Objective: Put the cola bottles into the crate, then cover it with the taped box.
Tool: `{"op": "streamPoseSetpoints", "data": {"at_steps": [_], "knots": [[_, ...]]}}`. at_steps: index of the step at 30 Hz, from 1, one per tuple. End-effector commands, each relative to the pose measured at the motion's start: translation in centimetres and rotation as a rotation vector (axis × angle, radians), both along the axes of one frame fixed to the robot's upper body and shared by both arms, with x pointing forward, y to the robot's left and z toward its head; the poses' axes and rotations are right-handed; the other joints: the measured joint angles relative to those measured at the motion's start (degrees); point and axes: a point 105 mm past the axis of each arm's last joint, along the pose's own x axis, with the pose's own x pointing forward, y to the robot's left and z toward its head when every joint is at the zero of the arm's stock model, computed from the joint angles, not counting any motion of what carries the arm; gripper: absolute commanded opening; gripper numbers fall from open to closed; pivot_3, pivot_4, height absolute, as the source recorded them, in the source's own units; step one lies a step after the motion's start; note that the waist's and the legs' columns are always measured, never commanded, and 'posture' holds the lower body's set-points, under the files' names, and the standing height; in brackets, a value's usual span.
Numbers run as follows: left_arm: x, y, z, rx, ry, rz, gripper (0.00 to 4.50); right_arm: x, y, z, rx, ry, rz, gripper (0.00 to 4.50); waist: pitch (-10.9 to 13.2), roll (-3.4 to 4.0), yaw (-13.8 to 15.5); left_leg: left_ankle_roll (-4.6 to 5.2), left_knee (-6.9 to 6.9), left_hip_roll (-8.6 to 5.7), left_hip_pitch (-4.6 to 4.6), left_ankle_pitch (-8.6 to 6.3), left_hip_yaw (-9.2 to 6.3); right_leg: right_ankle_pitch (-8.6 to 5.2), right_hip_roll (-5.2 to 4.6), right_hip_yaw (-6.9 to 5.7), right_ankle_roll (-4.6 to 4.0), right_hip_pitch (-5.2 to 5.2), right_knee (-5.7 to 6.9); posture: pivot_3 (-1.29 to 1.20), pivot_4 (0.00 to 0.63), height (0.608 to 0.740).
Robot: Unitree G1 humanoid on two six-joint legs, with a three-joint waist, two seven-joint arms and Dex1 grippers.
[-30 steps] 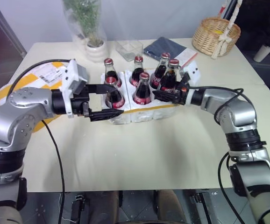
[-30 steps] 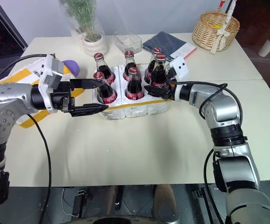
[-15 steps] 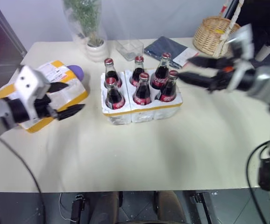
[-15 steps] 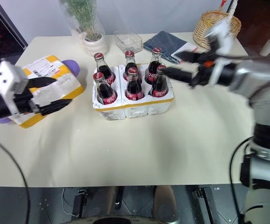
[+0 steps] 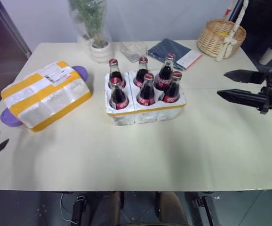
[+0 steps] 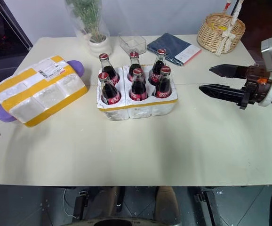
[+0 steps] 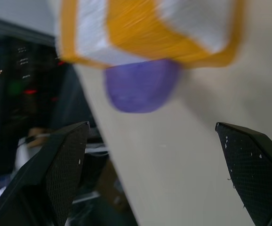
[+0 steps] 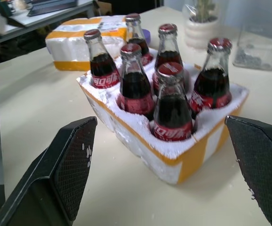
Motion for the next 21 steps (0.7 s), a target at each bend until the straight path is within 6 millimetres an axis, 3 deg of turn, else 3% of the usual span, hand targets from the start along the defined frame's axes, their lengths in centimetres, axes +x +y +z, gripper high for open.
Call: {"op": "streamPoseSetpoints", "data": {"at_steps": [1,8,20,21], "knots": [[1.9,0.4,-1.7,0.096,-0.051,0.025,4.5,-0.4,0.0,1.5,-0.008,-0.071,-0.012,4.46,0.0,-0.02,-0.1,0.0,-0.02,-0.01,0.0,0.0,0.03,0.01,-0.01,0.01,0.03,-0.01,-0.01,0.0,0.15,0.736],[4.5,1.6,-4.8,0.145,-0.094,0.104,4.5,-0.5,-0.8,2.2,-0.001,-0.092,-0.058,4.46,0.0,-0.04,-0.5,0.01,-0.05,0.0,0.02,0.01,-0.01,0.17,0.04,-0.01,0.31,-0.13,0.27,0.0,0.15,0.736],[8.4,1.0,-5.3,0.231,-0.126,0.056,4.5,-1.2,-1.5,2.5,0.002,-0.097,-0.107,4.46,0.0,-0.03,-0.1,0.0,0.06,-0.04,0.08,0.01,-0.01,0.21,0.01,-0.01,0.39,-0.02,0.29,0.0,0.15,0.736],[8.5,1.0,-5.3,0.231,-0.124,0.05,4.25,-1.3,-1.5,2.3,-0.005,-0.092,-0.109,4.49,0.0,-0.03,-0.1,0.0,0.06,-0.05,0.08,0.01,0.0,0.22,0.01,-0.01,0.4,-0.02,0.29,0.0,0.15,0.736]]}}
